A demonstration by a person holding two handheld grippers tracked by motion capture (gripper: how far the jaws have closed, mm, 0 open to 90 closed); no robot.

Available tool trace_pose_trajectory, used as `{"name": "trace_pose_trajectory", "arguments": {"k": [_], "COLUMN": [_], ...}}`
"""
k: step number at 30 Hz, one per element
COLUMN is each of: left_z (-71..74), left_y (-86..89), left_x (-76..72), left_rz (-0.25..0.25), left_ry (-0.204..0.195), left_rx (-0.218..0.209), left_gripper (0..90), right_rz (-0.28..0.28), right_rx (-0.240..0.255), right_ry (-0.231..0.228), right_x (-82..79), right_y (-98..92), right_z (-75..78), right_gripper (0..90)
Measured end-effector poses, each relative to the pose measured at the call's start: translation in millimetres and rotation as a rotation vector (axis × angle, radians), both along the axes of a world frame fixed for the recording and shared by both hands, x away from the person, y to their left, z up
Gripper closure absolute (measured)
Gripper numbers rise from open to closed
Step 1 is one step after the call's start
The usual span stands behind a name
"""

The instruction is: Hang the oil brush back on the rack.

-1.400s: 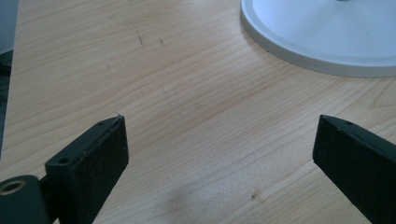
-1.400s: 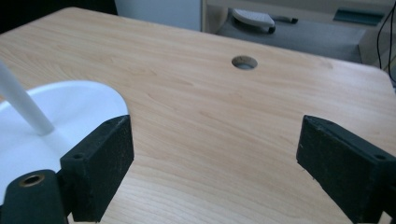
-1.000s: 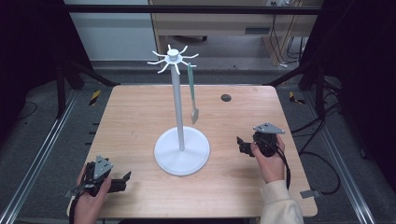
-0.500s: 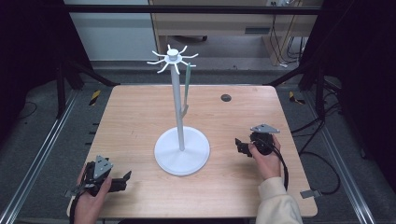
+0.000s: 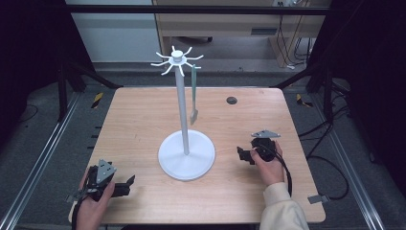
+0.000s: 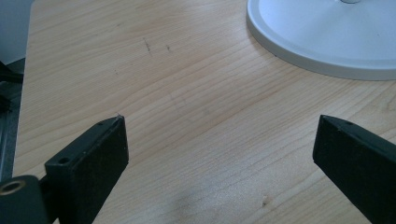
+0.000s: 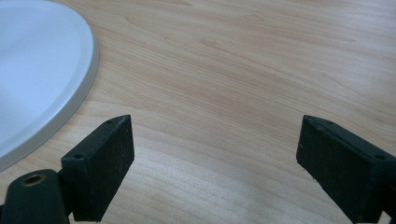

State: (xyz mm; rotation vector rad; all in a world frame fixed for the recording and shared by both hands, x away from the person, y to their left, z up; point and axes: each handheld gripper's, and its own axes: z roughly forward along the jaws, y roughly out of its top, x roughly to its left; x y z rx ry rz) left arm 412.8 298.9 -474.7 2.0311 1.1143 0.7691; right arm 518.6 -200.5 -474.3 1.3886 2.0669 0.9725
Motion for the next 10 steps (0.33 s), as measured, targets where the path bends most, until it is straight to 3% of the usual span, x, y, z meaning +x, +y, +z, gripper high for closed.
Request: {"name": "trace_pose_trajectory", "arguments": {"k": [6, 10], "left_z": [0.3, 1.3], "left_y": [-1.3, -2.3], "left_x": [-0.4, 0.1], "left_rz": [-0.008, -0.016], "left_ry": [-0.003, -0.008], "left_rx": [0.001, 0.004], "left_gripper": [3.0, 3.0], "right_rz": [0.008, 0.017], "right_rx": [-0.037, -0.05], "right_ry": [0.061, 0.05], "right_x": [-4.9, -12.0], "right_y": [7.1, 10.3], "right_z": [-1.5, 1.3], "right_gripper": [10.7, 10.5]}}
